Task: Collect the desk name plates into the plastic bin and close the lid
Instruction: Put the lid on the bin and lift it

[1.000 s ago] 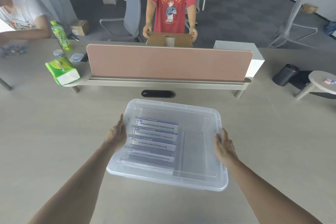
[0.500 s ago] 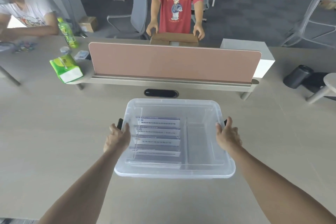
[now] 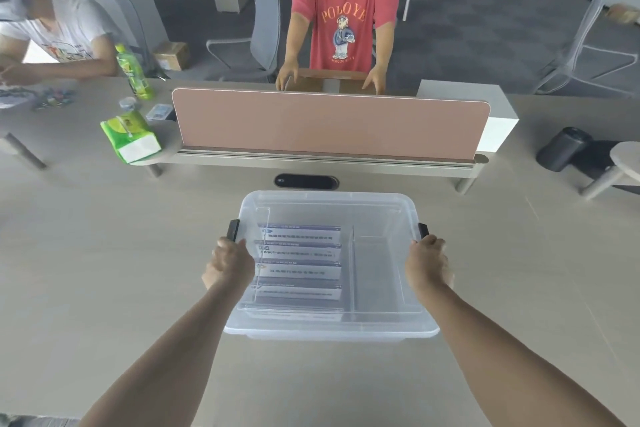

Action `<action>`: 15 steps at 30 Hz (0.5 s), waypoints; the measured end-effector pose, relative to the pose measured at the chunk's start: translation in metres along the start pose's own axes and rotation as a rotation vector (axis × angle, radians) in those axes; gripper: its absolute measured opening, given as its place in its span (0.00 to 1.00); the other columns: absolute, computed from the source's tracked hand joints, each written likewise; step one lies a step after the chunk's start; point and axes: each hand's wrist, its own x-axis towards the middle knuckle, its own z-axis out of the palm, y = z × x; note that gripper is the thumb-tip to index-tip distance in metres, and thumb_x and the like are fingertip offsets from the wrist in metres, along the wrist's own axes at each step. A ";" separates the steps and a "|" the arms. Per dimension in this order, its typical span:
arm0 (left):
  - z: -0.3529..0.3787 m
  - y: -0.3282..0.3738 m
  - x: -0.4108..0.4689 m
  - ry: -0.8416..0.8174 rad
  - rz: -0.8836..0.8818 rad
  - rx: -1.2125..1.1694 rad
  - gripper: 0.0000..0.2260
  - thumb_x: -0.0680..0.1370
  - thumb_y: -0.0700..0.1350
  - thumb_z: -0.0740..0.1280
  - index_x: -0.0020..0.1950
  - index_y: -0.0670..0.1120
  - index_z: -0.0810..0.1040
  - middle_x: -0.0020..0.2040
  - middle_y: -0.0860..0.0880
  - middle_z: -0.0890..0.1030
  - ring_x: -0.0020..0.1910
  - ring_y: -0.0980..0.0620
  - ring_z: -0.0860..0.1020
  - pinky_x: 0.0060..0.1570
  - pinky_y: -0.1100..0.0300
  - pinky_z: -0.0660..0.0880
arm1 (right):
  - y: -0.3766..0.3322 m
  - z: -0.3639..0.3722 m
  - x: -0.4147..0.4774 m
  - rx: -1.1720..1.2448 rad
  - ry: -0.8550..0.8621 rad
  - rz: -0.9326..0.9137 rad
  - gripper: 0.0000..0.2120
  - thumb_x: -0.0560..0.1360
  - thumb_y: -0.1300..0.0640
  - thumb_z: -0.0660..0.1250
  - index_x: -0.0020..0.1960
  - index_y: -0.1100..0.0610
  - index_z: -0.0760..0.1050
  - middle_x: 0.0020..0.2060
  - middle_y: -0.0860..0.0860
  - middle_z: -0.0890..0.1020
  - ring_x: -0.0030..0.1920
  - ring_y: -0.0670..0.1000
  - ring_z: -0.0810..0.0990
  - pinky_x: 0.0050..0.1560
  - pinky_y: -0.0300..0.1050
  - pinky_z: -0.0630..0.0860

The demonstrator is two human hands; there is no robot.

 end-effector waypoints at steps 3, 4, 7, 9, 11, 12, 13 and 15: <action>0.008 0.003 -0.004 0.058 0.034 0.049 0.19 0.84 0.51 0.49 0.64 0.38 0.66 0.60 0.39 0.76 0.58 0.36 0.78 0.51 0.45 0.73 | -0.003 0.000 -0.001 -0.108 -0.018 -0.001 0.18 0.80 0.66 0.53 0.68 0.71 0.60 0.59 0.61 0.71 0.53 0.62 0.82 0.39 0.52 0.77; 0.009 0.005 -0.006 0.066 0.037 0.049 0.18 0.84 0.49 0.49 0.65 0.38 0.66 0.59 0.40 0.76 0.57 0.36 0.78 0.50 0.45 0.73 | -0.004 0.000 -0.001 -0.143 -0.024 -0.001 0.19 0.80 0.67 0.53 0.69 0.71 0.59 0.59 0.61 0.71 0.53 0.62 0.82 0.41 0.52 0.78; 0.008 0.010 -0.007 0.061 0.019 0.044 0.17 0.84 0.47 0.50 0.67 0.37 0.65 0.61 0.39 0.75 0.59 0.37 0.77 0.51 0.45 0.74 | -0.009 0.001 0.000 -0.230 -0.028 -0.005 0.21 0.79 0.67 0.54 0.70 0.73 0.57 0.59 0.62 0.71 0.54 0.61 0.82 0.43 0.51 0.80; 0.009 0.006 -0.005 0.060 0.052 0.053 0.18 0.83 0.50 0.52 0.66 0.37 0.64 0.61 0.39 0.74 0.60 0.37 0.77 0.53 0.44 0.74 | -0.011 0.003 0.001 -0.261 -0.012 -0.010 0.22 0.79 0.66 0.54 0.71 0.73 0.57 0.59 0.63 0.71 0.54 0.62 0.81 0.43 0.51 0.80; 0.012 0.003 -0.004 0.070 0.092 0.053 0.25 0.82 0.58 0.51 0.65 0.38 0.63 0.60 0.39 0.74 0.59 0.37 0.77 0.53 0.44 0.74 | -0.011 0.004 0.001 -0.290 0.011 -0.017 0.21 0.80 0.66 0.53 0.71 0.74 0.57 0.59 0.63 0.71 0.54 0.62 0.81 0.43 0.50 0.80; 0.013 0.002 -0.004 0.076 0.098 0.060 0.28 0.80 0.62 0.50 0.65 0.39 0.63 0.59 0.39 0.74 0.58 0.37 0.77 0.53 0.44 0.74 | -0.012 0.005 0.000 -0.307 0.021 -0.021 0.21 0.80 0.66 0.53 0.70 0.74 0.57 0.59 0.63 0.72 0.54 0.61 0.81 0.42 0.50 0.80; 0.014 0.002 -0.004 0.079 0.102 0.076 0.31 0.79 0.65 0.49 0.66 0.39 0.63 0.59 0.39 0.74 0.58 0.37 0.77 0.52 0.45 0.74 | -0.012 0.005 -0.001 -0.330 0.027 -0.027 0.20 0.80 0.66 0.53 0.70 0.74 0.57 0.58 0.63 0.72 0.53 0.61 0.82 0.41 0.49 0.80; 0.015 0.004 -0.006 0.088 0.112 0.109 0.36 0.77 0.68 0.49 0.68 0.38 0.61 0.60 0.39 0.73 0.58 0.38 0.76 0.50 0.46 0.75 | -0.013 0.006 -0.002 -0.389 0.018 -0.045 0.20 0.80 0.67 0.53 0.69 0.74 0.58 0.57 0.63 0.72 0.51 0.59 0.82 0.39 0.48 0.80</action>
